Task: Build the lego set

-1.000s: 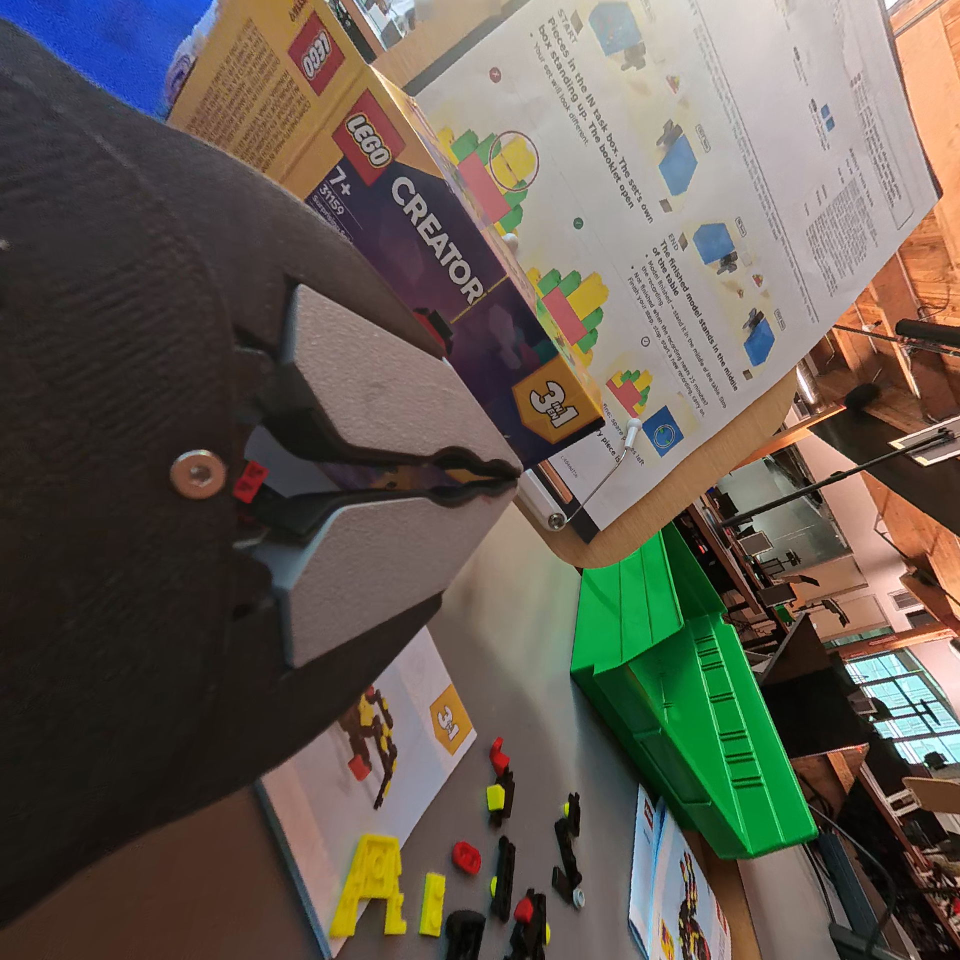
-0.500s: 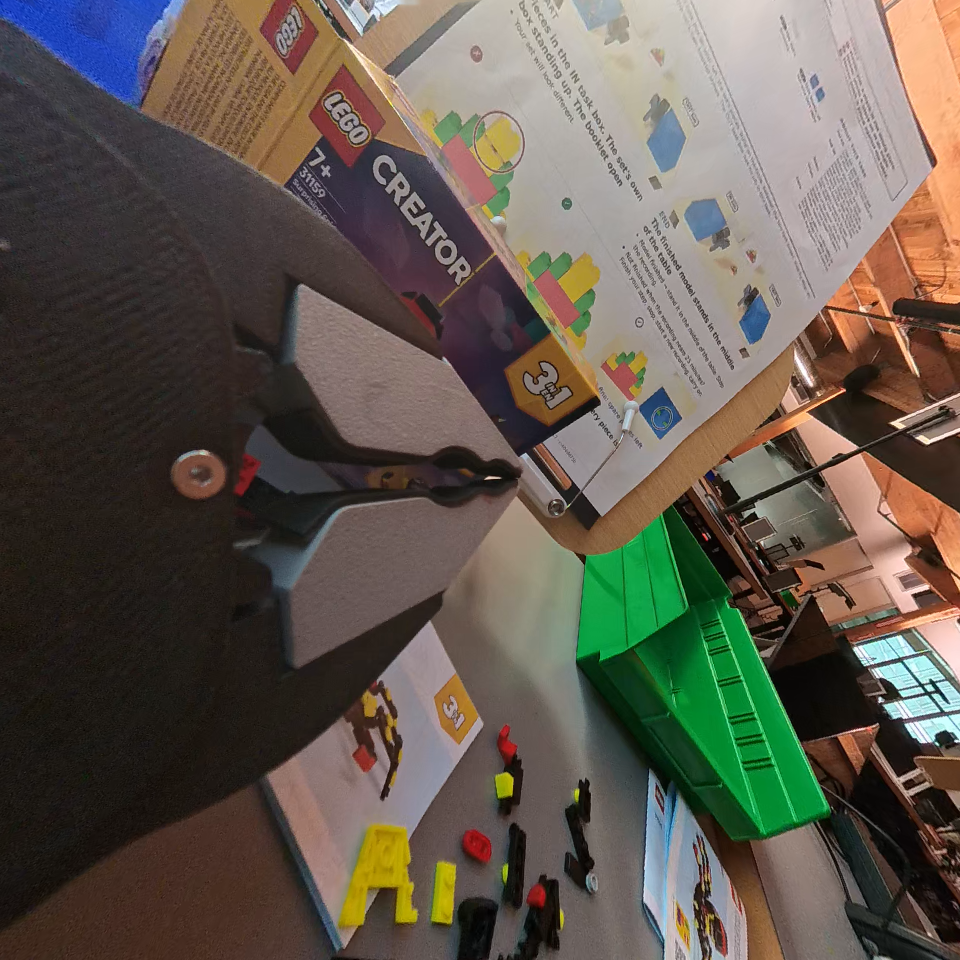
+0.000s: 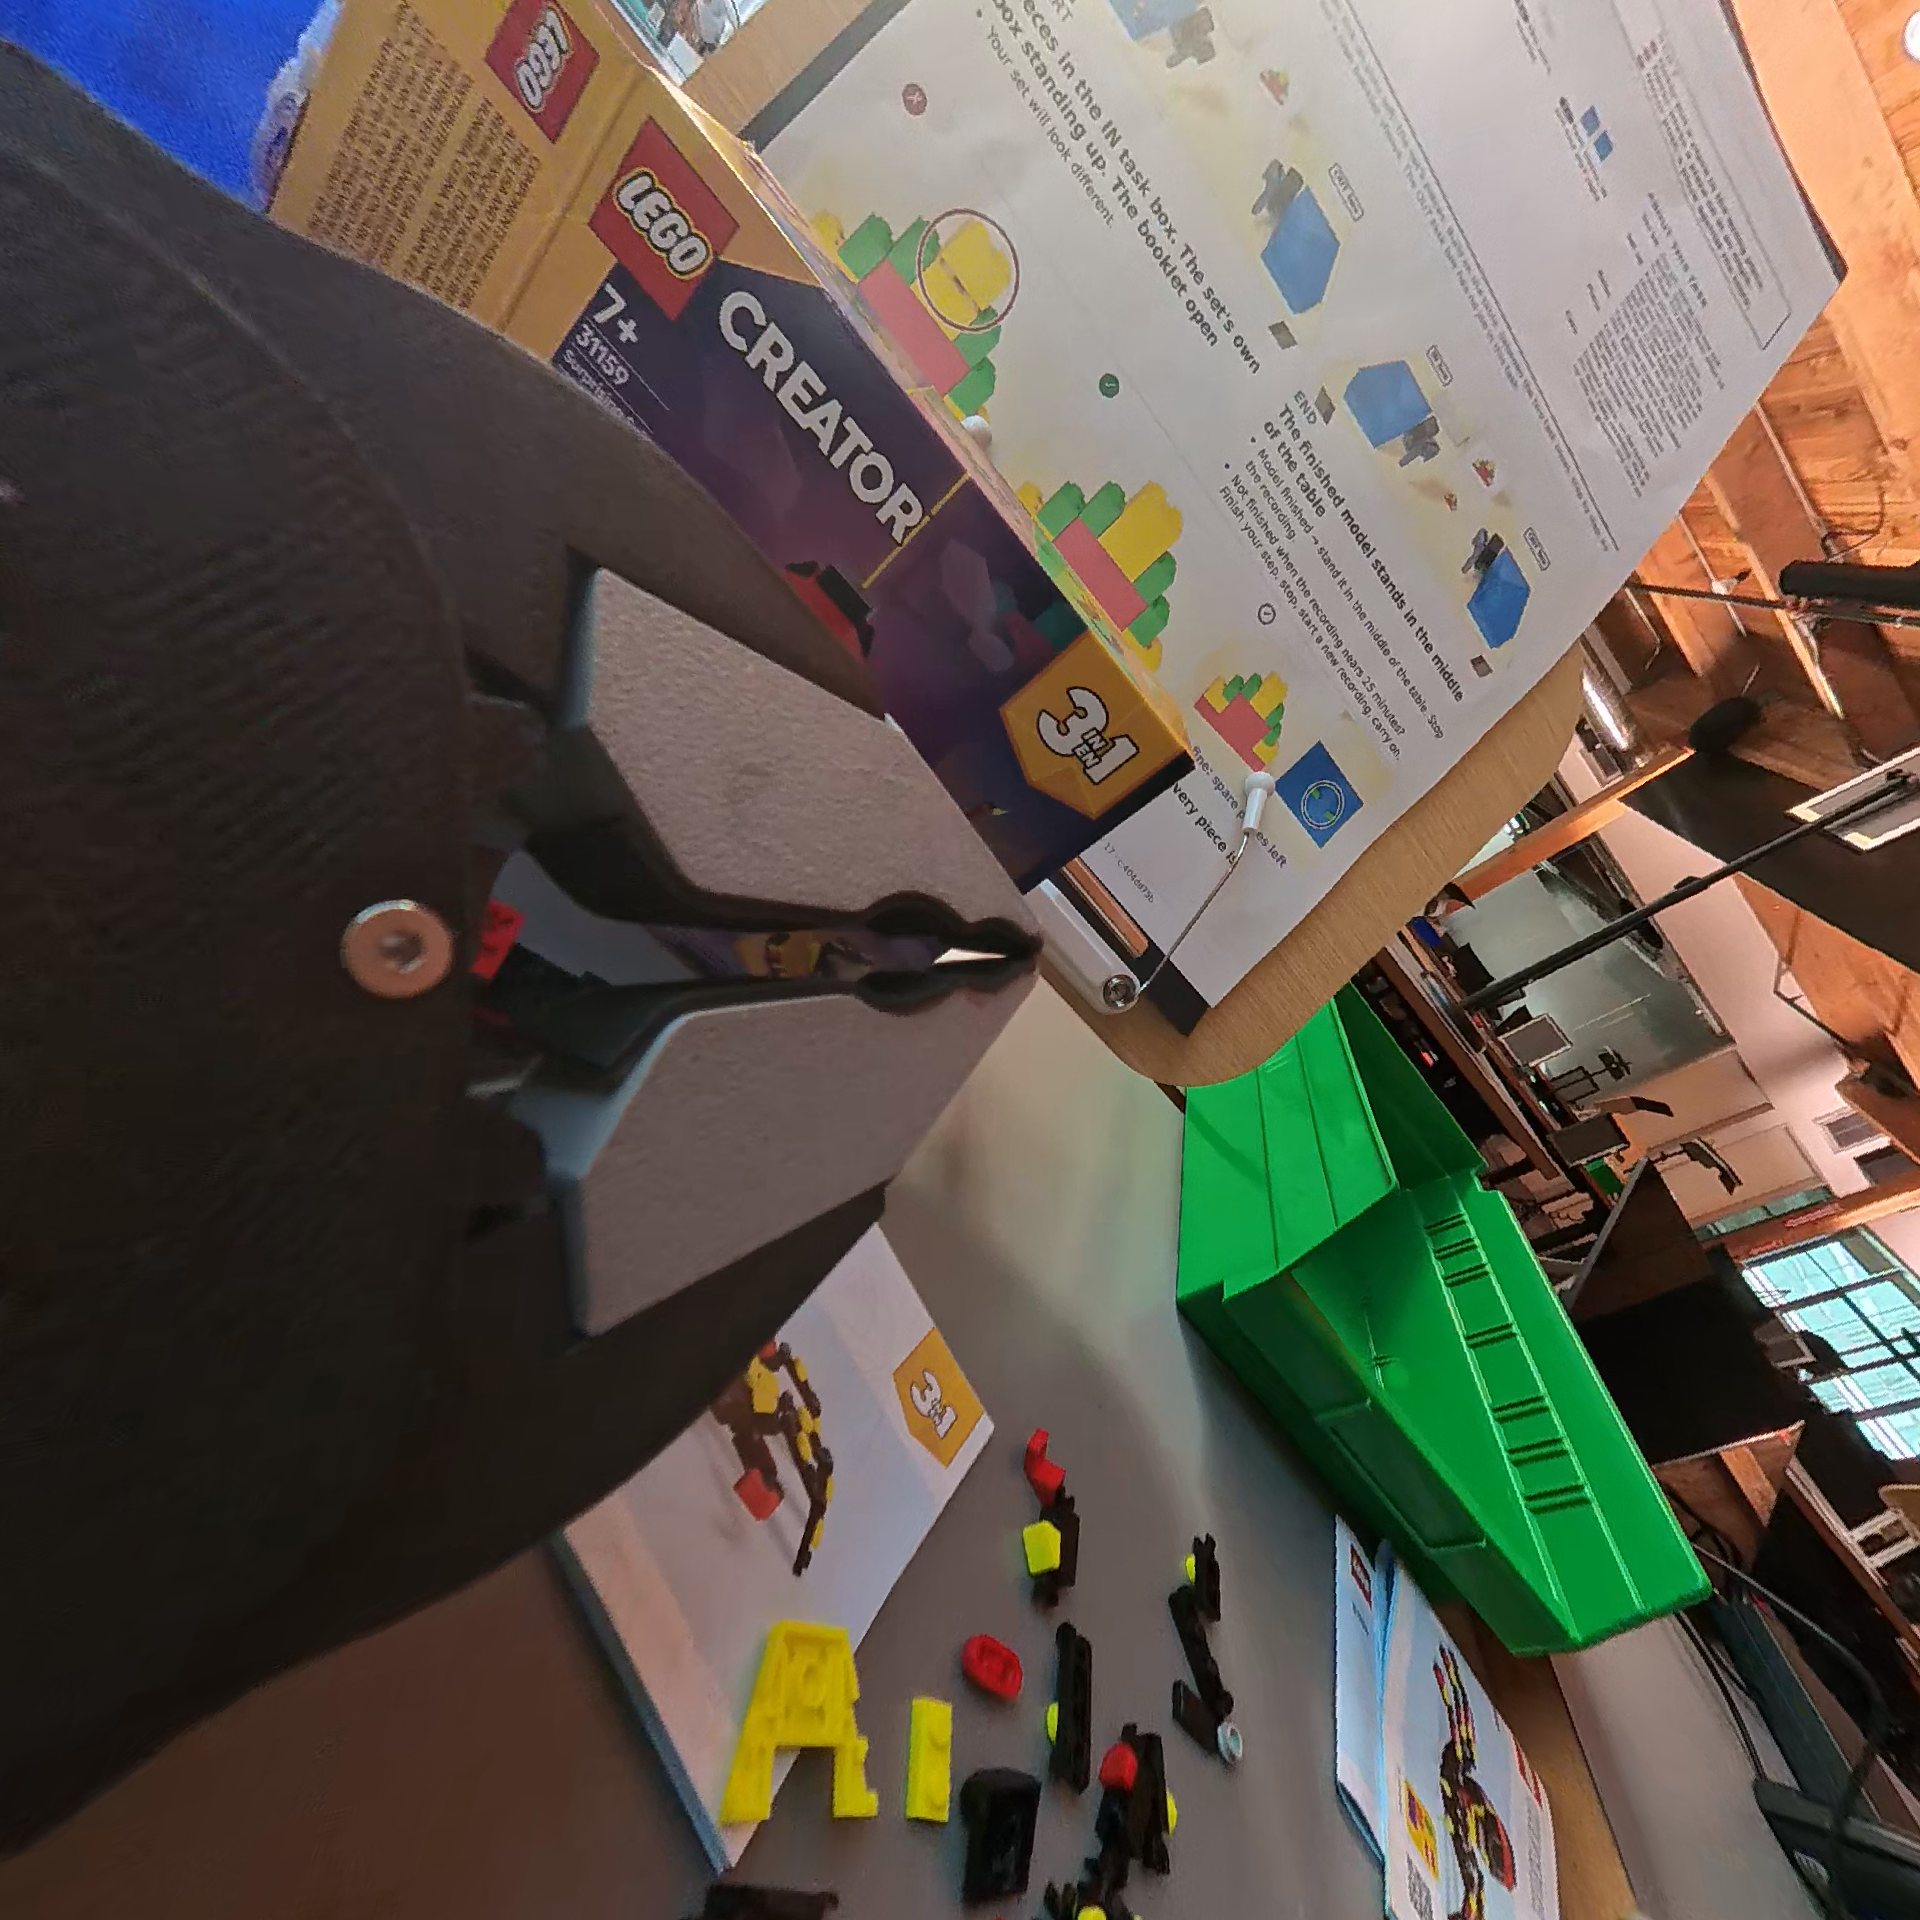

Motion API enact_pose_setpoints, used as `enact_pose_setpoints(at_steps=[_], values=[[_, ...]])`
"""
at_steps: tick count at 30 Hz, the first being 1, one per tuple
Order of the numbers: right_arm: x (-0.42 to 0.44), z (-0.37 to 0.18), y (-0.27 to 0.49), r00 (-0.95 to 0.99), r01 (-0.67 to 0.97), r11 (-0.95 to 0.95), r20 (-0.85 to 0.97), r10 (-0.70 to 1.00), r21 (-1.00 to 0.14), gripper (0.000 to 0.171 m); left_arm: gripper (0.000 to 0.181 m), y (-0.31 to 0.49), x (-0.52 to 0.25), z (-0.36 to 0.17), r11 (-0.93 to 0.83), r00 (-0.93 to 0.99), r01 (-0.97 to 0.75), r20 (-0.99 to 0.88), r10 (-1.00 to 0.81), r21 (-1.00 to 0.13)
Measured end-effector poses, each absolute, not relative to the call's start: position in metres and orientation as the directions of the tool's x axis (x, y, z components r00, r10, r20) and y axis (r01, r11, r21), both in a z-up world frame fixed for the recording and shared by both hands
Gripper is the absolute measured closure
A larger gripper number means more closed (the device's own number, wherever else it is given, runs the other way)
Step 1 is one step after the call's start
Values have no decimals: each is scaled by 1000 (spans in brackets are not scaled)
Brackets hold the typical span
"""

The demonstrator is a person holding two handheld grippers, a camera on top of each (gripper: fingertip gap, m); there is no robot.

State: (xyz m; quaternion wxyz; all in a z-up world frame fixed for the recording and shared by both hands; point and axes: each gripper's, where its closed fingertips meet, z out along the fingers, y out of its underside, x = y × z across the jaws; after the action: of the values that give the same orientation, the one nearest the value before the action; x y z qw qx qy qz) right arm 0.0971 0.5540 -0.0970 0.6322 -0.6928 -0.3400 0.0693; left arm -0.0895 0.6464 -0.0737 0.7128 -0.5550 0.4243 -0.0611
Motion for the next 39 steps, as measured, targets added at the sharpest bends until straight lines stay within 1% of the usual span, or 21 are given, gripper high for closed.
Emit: enact_pose_setpoints(at_steps=[1, 4, 6, 7, 13, 17, 19, 21, 24, 26, 27, 28, 30, 31, 32, 34, 36, 38, 39], values=[[91, -98, 548, 741, 363, 16, 299, 602, -932, 158, 181, 646, -89, -74, 378, 631, -386, -540, -557, -841], [80, -103, 537, 696, 311, -50, 192, 692, -949, 154, 181, 645, -89, -75, 379, 625, -390, -544, -561, -839], [75, -111, 531, 657, 320, -107, 139, 741, -942, 144, 181, 645, -88, -75, 379, 622, -393, -545, -562, -838], [72, -116, 529, 642, 335, -128, 127, 756, -933, 142, 181, 645, -88, -76, 380, 619, -396, -548, -562, -836], [65, -134, 528, 608, 445, -162, 164, 777, -881, 133, 181, 639, -80, -78, 397, 590, -406, -568, -574, -823], [60, -152, 527, 576, 548, -186, 206, 791, -816, 129, 181, 635, -75, -82, 413, 561, -422, -590, -580, -807], [62, -160, 532, 587, 586, -219, 223, 778, -780, 133, 181, 634, -73, -82, 417, 551, -417, -590, -590, -807], [65, -169, 535, 594, 623, -249, 241, 767, -742, 146, 181, 632, -72, -82, 422, 545, -411, -589, -597, -808], [70, -166, 541, 613, 636, -225, 305, 729, -738, 166, 181, 627, -67, -83, 437, 522, -404, -595, -611, -803], [71, -154, 544, 646, 575, -212, 280, 710, -790, 166, 181, 619, -61, -84, 459, 490, -397, -606, -626, -795], [69, -146, 544, 664, 517, -207, 236, 710, -831, 166, 181, 614, -56, -85, 474, 466, -390, -613, -638, -789], [64, -135, 543, 669, 433, -209, 157, 726, -877, 166, 181, 607, -52, -86, 490, 438, -382, -620, -651, -784], [46, -112, 537, 623, 200, -259, -81, 778, -945, 166, 181, 591, -41, -89, 510, 377, -355, -619, -689, -783], [38, -103, 537, 578, 94, -306, -198, 792, -947, 167, 181, 584, -37, -90, 511, 351, -341, -611, -710, -789], [31, -97, 538, 526, 23, -352, -288, 801, -936, 167, 181, 577, -33, -91, 509, 319, -329, -601, -732, -795], [15, -95, 536, 417, -17, -430, -397, 818, -903, 166, 181, 564, -28, -93, 512, 270, -308, -589, -761, -802], [0, -95, 534, 327, -12, -471, -449, 831, -882, 166, 181, 554, -23, -97, 501, 212, -307, -571, -793, -809], [-15, -90, 531, 228, -7, -520, -508, 831, -854, 167, 181, 544, -20, -101, 457, 151, -301, -515, -844, -837], [-21, -87, 534, 201, -9, -530, -521, 830, -848, 168, 177, 538, -19, -100, 428, 121, -282, -474, -872, -859]])
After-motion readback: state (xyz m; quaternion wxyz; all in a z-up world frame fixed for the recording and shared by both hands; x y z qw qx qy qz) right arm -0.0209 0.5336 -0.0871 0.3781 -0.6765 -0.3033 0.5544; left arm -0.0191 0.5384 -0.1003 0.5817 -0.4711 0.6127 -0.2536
